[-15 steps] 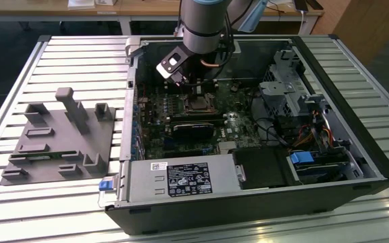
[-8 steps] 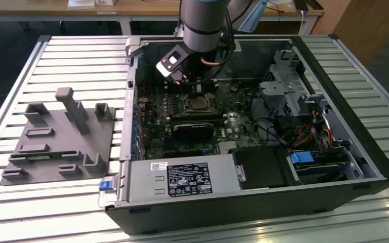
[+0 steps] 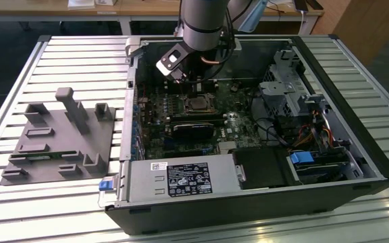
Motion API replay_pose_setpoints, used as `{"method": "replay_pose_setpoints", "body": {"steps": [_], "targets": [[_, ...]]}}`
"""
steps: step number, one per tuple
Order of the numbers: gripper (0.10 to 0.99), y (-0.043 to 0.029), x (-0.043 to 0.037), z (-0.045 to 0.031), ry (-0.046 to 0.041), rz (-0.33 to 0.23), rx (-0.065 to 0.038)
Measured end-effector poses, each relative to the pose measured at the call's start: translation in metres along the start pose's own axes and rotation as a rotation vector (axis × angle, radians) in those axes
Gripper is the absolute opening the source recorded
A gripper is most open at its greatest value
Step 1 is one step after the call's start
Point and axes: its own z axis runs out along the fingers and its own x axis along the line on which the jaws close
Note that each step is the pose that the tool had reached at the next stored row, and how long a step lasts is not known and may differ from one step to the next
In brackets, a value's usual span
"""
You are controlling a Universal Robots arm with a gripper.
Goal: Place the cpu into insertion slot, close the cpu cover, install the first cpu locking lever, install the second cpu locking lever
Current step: 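Install the first cpu locking lever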
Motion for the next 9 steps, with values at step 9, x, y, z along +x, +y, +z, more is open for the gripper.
{"method": "replay_pose_setpoints", "body": {"steps": [9], "targets": [[0.106,-0.0007,0.0008,-0.0111,-0.0094,0.0,0.0]]}}
